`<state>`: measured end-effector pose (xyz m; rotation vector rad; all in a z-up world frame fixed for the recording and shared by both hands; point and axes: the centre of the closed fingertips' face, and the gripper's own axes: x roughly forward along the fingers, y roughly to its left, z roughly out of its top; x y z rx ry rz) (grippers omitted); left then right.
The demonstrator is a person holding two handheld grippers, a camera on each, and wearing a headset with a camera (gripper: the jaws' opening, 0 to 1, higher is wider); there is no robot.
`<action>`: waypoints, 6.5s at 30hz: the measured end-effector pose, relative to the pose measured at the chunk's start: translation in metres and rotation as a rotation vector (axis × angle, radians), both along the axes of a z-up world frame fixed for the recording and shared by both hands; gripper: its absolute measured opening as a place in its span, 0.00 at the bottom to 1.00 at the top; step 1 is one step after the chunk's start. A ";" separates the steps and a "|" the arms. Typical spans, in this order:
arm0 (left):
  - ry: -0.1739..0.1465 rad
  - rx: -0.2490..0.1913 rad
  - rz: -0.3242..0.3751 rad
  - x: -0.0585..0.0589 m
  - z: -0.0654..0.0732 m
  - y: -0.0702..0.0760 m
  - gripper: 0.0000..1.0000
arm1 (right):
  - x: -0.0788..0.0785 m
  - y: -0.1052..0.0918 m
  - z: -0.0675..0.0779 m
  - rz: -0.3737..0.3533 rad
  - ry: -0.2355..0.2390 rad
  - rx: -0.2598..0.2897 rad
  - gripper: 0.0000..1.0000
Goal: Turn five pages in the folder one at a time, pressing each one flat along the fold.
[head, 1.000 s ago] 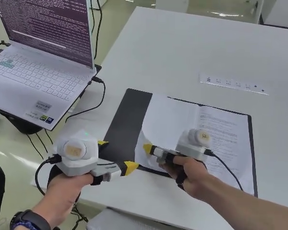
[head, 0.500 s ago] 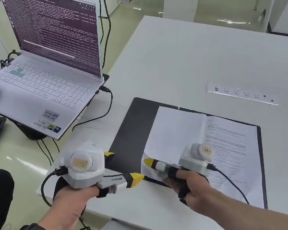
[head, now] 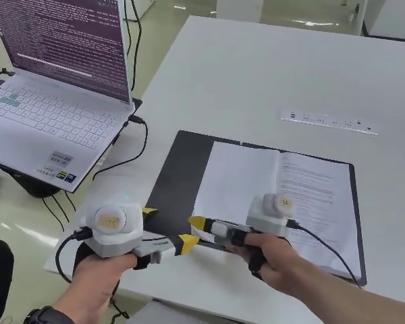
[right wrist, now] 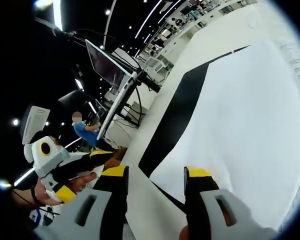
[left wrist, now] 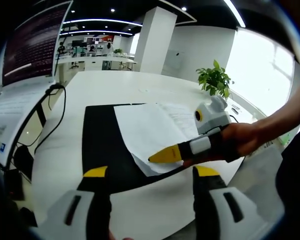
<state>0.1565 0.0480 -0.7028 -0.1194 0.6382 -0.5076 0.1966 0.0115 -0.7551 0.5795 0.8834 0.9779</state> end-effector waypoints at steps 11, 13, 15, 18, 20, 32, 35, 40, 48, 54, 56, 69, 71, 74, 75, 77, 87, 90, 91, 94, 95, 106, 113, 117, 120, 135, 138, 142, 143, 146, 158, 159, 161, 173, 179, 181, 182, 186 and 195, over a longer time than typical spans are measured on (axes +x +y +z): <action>-0.003 -0.001 -0.003 0.005 0.002 -0.004 0.64 | 0.009 -0.037 0.030 -0.005 -0.113 -0.007 0.47; -0.008 0.006 -0.004 0.007 0.001 -0.004 0.61 | 0.009 -0.044 0.034 -0.017 -0.129 -0.008 0.47; -0.012 0.025 -0.013 0.008 0.001 -0.005 0.57 | 0.009 -0.051 0.037 -0.016 -0.158 -0.019 0.46; -0.010 0.021 -0.014 0.011 0.001 -0.006 0.56 | 0.005 -0.062 0.039 -0.009 -0.185 -0.037 0.44; -0.009 0.026 -0.020 0.012 0.000 -0.009 0.55 | 0.004 -0.070 0.041 -0.014 -0.198 -0.045 0.44; 0.000 0.056 -0.079 0.026 -0.006 -0.030 0.44 | -0.004 -0.118 0.041 -0.091 -0.214 -0.072 0.42; 0.002 0.075 -0.092 0.028 -0.011 -0.033 0.36 | -0.006 -0.126 0.040 -0.106 -0.210 -0.079 0.40; 0.033 0.092 -0.099 0.032 -0.025 -0.037 0.28 | -0.007 -0.139 0.042 -0.141 -0.203 -0.074 0.40; 0.073 0.080 -0.090 0.033 -0.037 -0.044 0.16 | -0.009 -0.157 0.043 -0.168 -0.196 -0.072 0.40; 0.105 0.096 -0.082 0.035 -0.048 -0.045 0.06 | -0.011 -0.166 0.039 -0.176 -0.184 -0.079 0.40; 0.115 0.091 -0.072 0.037 -0.053 -0.044 0.04 | -0.011 -0.167 0.038 -0.180 -0.181 -0.079 0.40; 0.213 0.157 -0.090 0.032 -0.088 -0.039 0.00 | -0.013 -0.167 0.026 -0.182 -0.142 -0.085 0.39; 0.214 0.148 -0.071 0.032 -0.088 -0.039 0.00 | -0.014 -0.165 0.025 -0.178 -0.137 -0.087 0.38; 0.230 0.148 -0.057 0.032 -0.088 -0.037 0.00 | -0.013 -0.165 0.023 -0.172 -0.132 -0.090 0.38; 0.230 0.149 -0.055 0.032 -0.088 -0.037 0.00 | -0.012 -0.164 0.023 -0.171 -0.131 -0.090 0.38; 0.228 0.152 -0.051 0.031 -0.088 -0.037 0.00 | -0.010 -0.164 0.021 -0.167 -0.133 -0.095 0.38; 0.226 0.142 -0.034 0.031 -0.088 -0.037 0.00 | 0.009 -0.159 0.016 -0.156 -0.135 -0.107 0.36; 0.227 0.141 -0.037 0.031 -0.088 -0.037 0.00 | 0.019 -0.157 0.016 -0.161 -0.136 -0.107 0.34; 0.225 0.145 -0.043 0.031 -0.087 -0.037 0.00 | 0.022 -0.158 0.015 -0.167 -0.134 -0.109 0.34; 0.217 0.168 -0.060 0.029 -0.085 -0.039 0.00 | 0.032 -0.156 0.016 -0.194 -0.128 -0.097 0.32; 0.218 0.170 -0.060 0.029 -0.085 -0.039 0.00 | 0.036 -0.155 0.014 -0.197 -0.127 -0.093 0.32; 0.215 0.176 -0.037 0.028 -0.080 -0.041 0.00 | 0.070 -0.149 0.011 -0.223 -0.133 -0.084 0.26; 0.220 0.166 -0.028 0.028 -0.080 -0.041 0.00 | 0.087 -0.146 0.008 -0.240 -0.130 -0.069 0.21; 0.221 0.171 -0.033 0.028 -0.080 -0.041 0.00 | 0.100 -0.145 0.003 -0.260 -0.122 -0.067 0.18; 0.222 0.176 -0.039 0.029 -0.080 -0.041 0.00 | 0.110 -0.147 0.001 -0.285 -0.117 -0.059 0.15; 0.234 0.178 -0.037 0.030 -0.081 -0.040 0.00 | 0.118 -0.142 -0.011 -0.300 -0.113 -0.072 0.00; 0.234 0.177 -0.034 0.030 -0.081 -0.040 0.00 | 0.121 -0.140 -0.008 -0.313 -0.131 -0.076 0.00; 0.233 0.178 -0.023 0.030 -0.081 -0.040 0.00 | 0.130 -0.138 -0.007 -0.348 -0.121 -0.057 0.00; 0.233 0.179 -0.022 0.030 -0.081 -0.040 0.00 | 0.133 -0.137 -0.007 -0.360 -0.117 -0.052 0.00; 0.232 0.175 -0.019 0.030 -0.081 -0.040 0.00 | 0.141 -0.138 -0.006 -0.393 -0.117 -0.048 0.00; 0.233 0.170 -0.027 0.031 -0.082 -0.039 0.00 | 0.176 -0.143 -0.005 -0.519 -0.098 -0.020 0.00; 0.234 0.167 -0.025 0.031 -0.082 -0.039 0.00 | 0.179 -0.144 -0.005 -0.533 -0.092 -0.014 0.00; 0.237 0.160 -0.020 0.031 -0.082 -0.039 0.00 | 0.185 -0.145 -0.005 -0.546 -0.093 -0.013 0.00; 0.232 0.156 -0.011 0.032 -0.083 -0.039 0.00 | 0.207 -0.146 0.001 -0.605 -0.113 -0.031 0.00; 0.230 0.158 -0.012 0.032 -0.083 -0.039 0.00 | 0.219 -0.147 0.000 -0.642 -0.120 -0.036 0.00; 0.230 0.156 -0.012 0.032 -0.083 -0.039 0.00 | 0.225 -0.147 -0.001 -0.655 -0.120 -0.035 0.00; 0.231 0.154 -0.011 0.032 -0.083 -0.039 0.00 | 0.228 -0.148 -0.003 -0.657 -0.120 -0.037 0.00; 0.229 0.152 -0.012 0.032 -0.084 -0.038 0.00 | 0.243 -0.149 -0.008 -0.664 -0.123 -0.048 0.00; 0.231 0.147 -0.005 0.033 -0.086 -0.037 0.00 | 0.267 -0.150 -0.014 -0.687 -0.111 -0.048 0.00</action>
